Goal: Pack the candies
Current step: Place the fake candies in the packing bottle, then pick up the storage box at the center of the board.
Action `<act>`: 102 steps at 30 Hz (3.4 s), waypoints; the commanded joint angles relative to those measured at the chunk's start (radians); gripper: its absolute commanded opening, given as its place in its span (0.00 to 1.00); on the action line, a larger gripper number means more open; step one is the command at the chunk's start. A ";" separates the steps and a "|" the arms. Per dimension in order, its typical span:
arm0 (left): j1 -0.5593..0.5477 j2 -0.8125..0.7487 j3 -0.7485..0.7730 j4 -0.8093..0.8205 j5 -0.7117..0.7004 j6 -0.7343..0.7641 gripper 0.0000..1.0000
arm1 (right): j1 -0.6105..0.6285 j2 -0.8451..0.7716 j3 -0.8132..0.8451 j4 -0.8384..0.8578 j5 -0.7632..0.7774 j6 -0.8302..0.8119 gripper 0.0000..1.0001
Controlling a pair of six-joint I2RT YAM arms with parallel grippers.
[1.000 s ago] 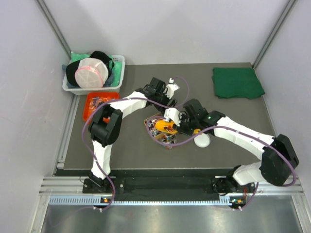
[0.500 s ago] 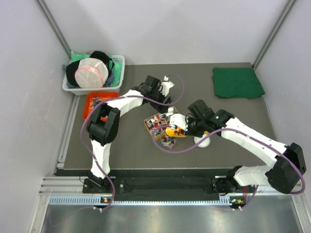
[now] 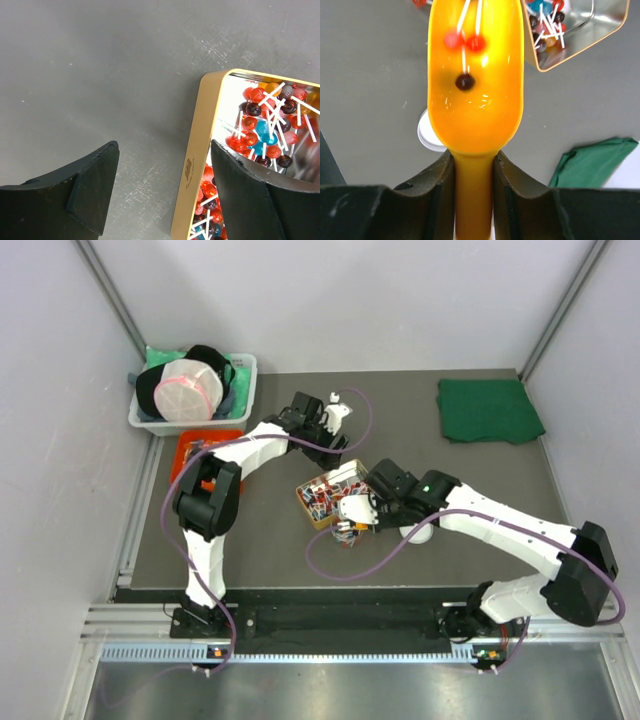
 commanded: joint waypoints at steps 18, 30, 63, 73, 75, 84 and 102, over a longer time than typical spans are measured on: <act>0.026 -0.099 -0.060 -0.011 -0.053 0.079 0.77 | 0.056 0.038 0.083 0.023 0.224 -0.111 0.00; 0.025 -0.134 -0.096 0.001 -0.076 0.111 0.71 | -0.006 -0.030 0.111 0.052 0.165 -0.069 0.00; 0.054 -0.240 -0.155 -0.188 0.014 0.269 0.49 | -0.063 -0.112 0.025 0.125 0.156 -0.040 0.00; 0.034 -0.210 -0.188 -0.183 -0.036 0.284 0.48 | -0.063 -0.112 0.027 0.124 0.153 -0.035 0.00; 0.031 -0.210 -0.194 -0.174 -0.053 0.283 0.48 | -0.063 -0.114 0.025 0.124 0.155 -0.034 0.00; 0.023 -0.217 -0.195 -0.184 -0.059 0.289 0.44 | -0.063 -0.116 0.024 0.127 0.152 -0.034 0.00; 0.023 -0.283 -0.197 -0.174 -0.041 0.261 0.44 | -0.063 -0.120 0.017 0.135 0.162 -0.034 0.00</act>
